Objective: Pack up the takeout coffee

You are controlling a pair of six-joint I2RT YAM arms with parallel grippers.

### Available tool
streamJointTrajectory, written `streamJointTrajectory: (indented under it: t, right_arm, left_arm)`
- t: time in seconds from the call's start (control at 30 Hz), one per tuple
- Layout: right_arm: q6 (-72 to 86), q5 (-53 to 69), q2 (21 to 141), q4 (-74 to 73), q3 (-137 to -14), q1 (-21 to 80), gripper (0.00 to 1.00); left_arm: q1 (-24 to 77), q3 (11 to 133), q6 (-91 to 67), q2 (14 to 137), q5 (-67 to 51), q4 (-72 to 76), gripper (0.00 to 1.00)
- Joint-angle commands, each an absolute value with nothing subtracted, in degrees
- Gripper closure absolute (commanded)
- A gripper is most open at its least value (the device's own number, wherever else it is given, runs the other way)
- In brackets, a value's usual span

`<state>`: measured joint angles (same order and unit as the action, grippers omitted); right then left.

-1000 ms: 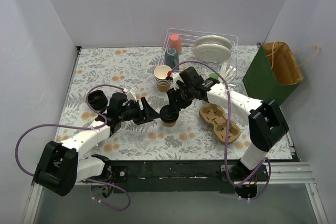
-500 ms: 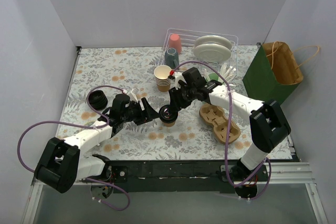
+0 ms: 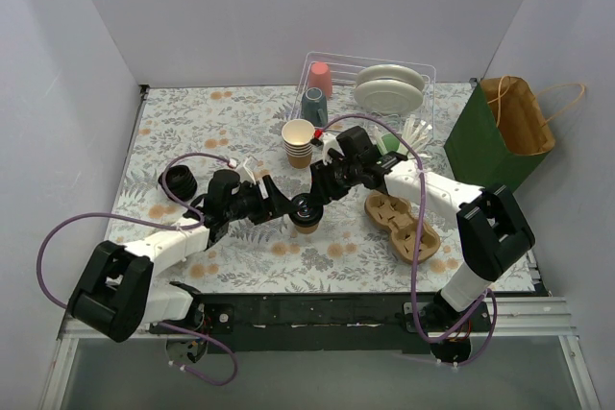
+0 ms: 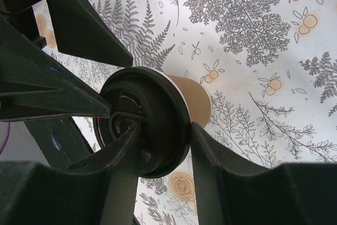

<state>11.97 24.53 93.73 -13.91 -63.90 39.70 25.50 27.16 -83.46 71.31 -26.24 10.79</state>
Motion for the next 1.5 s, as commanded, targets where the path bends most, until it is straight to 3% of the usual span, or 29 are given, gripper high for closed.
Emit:
streamJointTrajectory:
  t: [0.0, 0.23, 0.67, 1.2, 1.47]
  right_arm:
    - [11.34, 23.12, 95.1, -17.67, -61.0, 40.43, 0.52]
    - [11.78, 22.24, 92.9, -19.42, -63.37, 39.64, 0.38]
    - [11.42, 19.51, 88.51, -21.89, -66.8, 38.14, 0.37]
    - [12.13, 22.76, 87.71, -19.96, -66.54, 38.14, 0.62]
    - [13.18, 21.45, 86.22, -17.14, -59.24, 38.15, 0.64]
  left_arm:
    - [26.28, 27.6, -82.26, 73.56, -26.02, 12.83, 0.35]
    - [26.37, 26.54, -82.18, 73.74, -24.43, 12.66, 0.41]
    - [26.46, 26.72, -81.48, 75.85, -23.91, 11.95, 0.44]
    - [27.42, 27.69, -81.47, 77.78, -23.2, 11.78, 0.44]
    - [27.77, 26.63, -81.21, 78.75, -21.1, 10.99, 0.44]
